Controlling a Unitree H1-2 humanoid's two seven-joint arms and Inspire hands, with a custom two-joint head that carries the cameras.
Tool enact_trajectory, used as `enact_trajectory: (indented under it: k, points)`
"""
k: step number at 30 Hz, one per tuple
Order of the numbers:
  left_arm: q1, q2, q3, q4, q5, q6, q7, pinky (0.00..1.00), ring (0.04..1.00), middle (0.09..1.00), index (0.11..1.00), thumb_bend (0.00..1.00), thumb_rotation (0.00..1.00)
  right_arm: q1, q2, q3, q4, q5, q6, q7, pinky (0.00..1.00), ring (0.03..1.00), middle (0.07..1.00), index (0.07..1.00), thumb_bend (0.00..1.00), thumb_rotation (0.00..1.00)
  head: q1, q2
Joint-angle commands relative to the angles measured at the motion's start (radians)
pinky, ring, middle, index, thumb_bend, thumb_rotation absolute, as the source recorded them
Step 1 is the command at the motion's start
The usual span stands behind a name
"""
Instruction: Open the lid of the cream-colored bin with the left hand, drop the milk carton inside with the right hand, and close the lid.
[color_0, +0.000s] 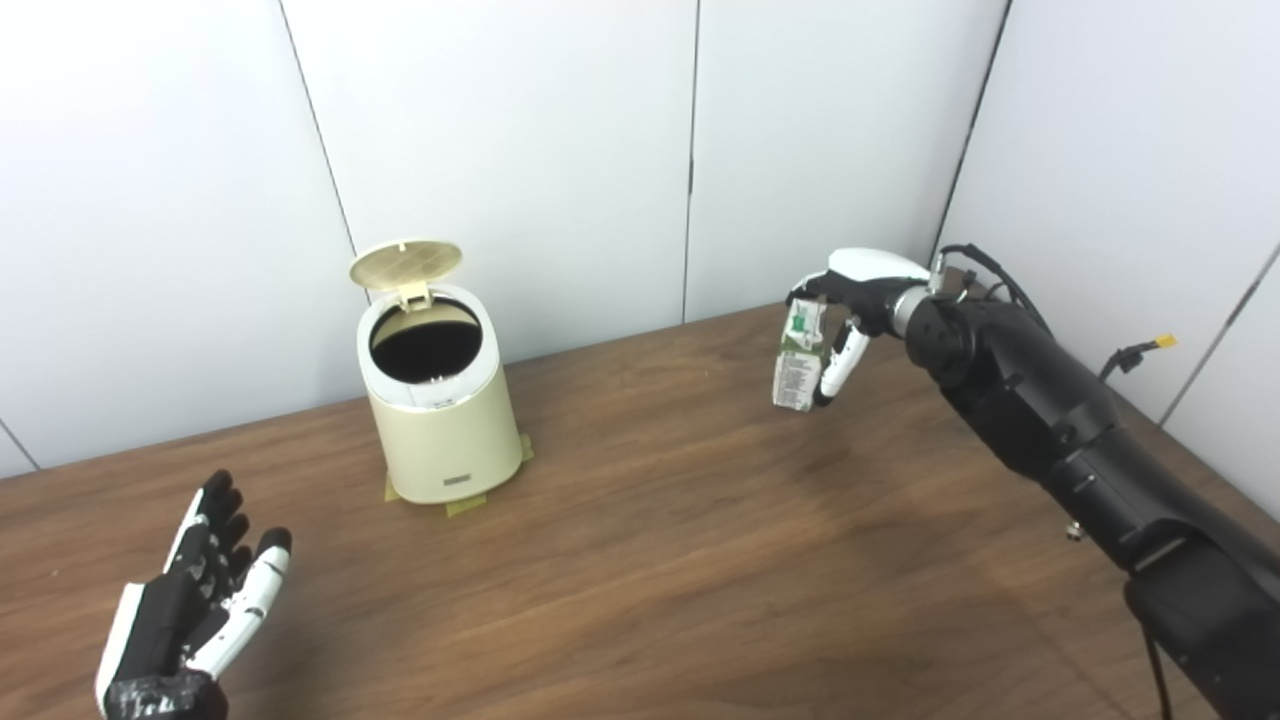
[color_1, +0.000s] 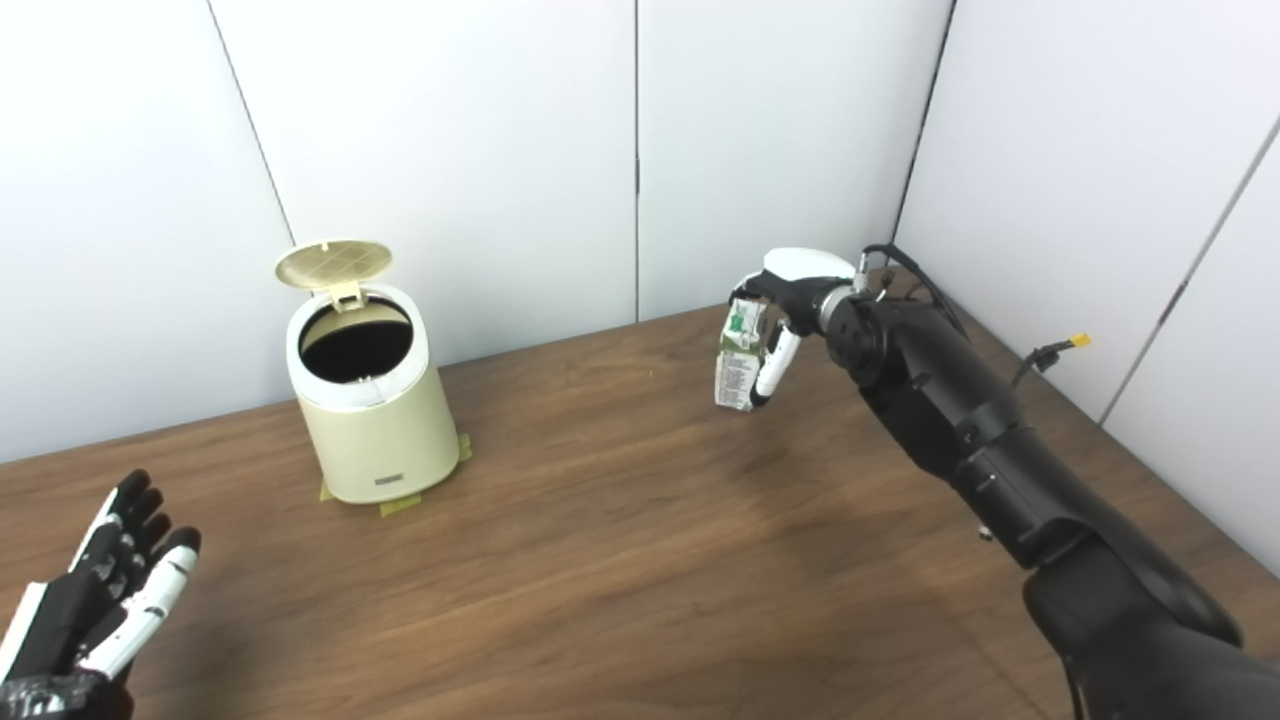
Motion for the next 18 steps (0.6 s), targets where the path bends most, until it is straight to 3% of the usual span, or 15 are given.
enact_trajectory:
  k: [1, 13, 14, 16, 18]
  points:
    - [-0.029, 0.003, 0.003, -0.026, -0.006, -0.033, -0.005, 1.00, 1.000, 1.000, 1.000, 0.34, 0.23, -0.064, -0.016, -0.011, -0.007, -0.014, 0.009, -0.035, 0.76, 0.859, 0.869, 0.813, 0.96, 0.13, 0.000, 0.000]
    - [-0.034, 0.014, -0.015, 0.000, 0.019, -0.045, -0.008, 1.00, 1.000, 1.000, 1.000, 0.34, 0.27, -0.087, 0.004, 0.018, 0.074, -0.035, -0.019, -0.100, 0.60, 0.735, 0.782, 0.774, 0.95, 0.19, -0.003, -0.003]
    - [-0.034, 0.016, -0.017, 0.001, 0.022, -0.045, -0.008, 1.00, 1.000, 0.999, 1.000, 0.35, 0.27, -0.087, 0.008, 0.016, 0.075, -0.033, -0.014, -0.108, 0.57, 0.718, 0.767, 0.771, 0.95, 0.18, -0.003, -0.003]
    - [-0.033, 0.021, -0.023, 0.002, 0.030, -0.042, -0.009, 1.00, 1.000, 1.000, 1.000, 0.36, 0.28, -0.089, 0.019, 0.007, 0.078, -0.022, -0.004, -0.119, 0.43, 0.578, 0.666, 0.770, 0.94, 0.16, -0.009, -0.001]
    - [-0.032, 0.027, -0.032, 0.004, 0.039, -0.040, -0.009, 1.00, 1.000, 0.999, 1.000, 0.35, 0.27, -0.089, 0.024, 0.004, 0.071, -0.023, 0.006, -0.125, 0.43, 0.593, 0.678, 0.774, 0.93, 0.15, -0.011, -0.002]
